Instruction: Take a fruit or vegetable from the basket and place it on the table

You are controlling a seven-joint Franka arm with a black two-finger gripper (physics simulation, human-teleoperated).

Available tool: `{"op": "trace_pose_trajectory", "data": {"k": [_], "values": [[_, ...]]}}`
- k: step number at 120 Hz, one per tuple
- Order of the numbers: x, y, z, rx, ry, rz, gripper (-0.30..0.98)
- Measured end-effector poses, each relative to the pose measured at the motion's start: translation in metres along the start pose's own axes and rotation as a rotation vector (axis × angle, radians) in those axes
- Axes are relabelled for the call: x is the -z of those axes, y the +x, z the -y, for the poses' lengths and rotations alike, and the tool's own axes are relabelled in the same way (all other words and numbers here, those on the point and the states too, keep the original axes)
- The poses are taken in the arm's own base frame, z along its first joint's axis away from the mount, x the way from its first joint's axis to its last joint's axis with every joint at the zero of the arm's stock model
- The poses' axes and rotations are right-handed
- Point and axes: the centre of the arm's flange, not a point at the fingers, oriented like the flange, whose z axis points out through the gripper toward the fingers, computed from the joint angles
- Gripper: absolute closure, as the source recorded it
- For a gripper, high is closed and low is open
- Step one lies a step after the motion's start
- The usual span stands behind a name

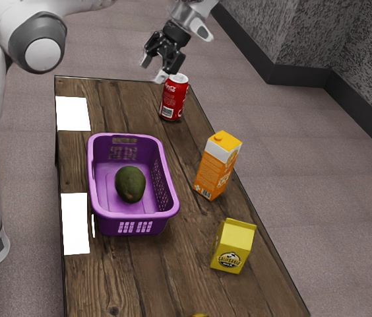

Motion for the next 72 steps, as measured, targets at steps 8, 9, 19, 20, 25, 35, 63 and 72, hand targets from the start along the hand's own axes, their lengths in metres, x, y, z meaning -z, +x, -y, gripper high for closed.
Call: {"op": "trace_pose_trajectory", "data": {"k": [8, 9, 19, 20, 25, 35, 63, 72], "values": [[0.006, 0.013, 0.004, -0.027, 0.002, -0.094, 0.0], [0.007, 0.014, 0.005, -0.03, 0.002, -0.105, 0.0], [0.042, 0.001, 0.012, -0.075, 0.006, -0.264, 0.0], [0.051, -0.004, 0.011, -0.086, 0.011, -0.291, 0.0], [0.093, -0.034, -0.01, -0.2, 0.046, -0.429, 0.0], [0.126, -0.084, -0.111, -0.61, 0.137, -0.529, 0.0], [0.063, -0.136, -0.251, -1.387, 0.237, -0.37, 0.0], [0.03, -0.159, -0.164, -1.397, 0.215, -0.416, 0.01]]}}
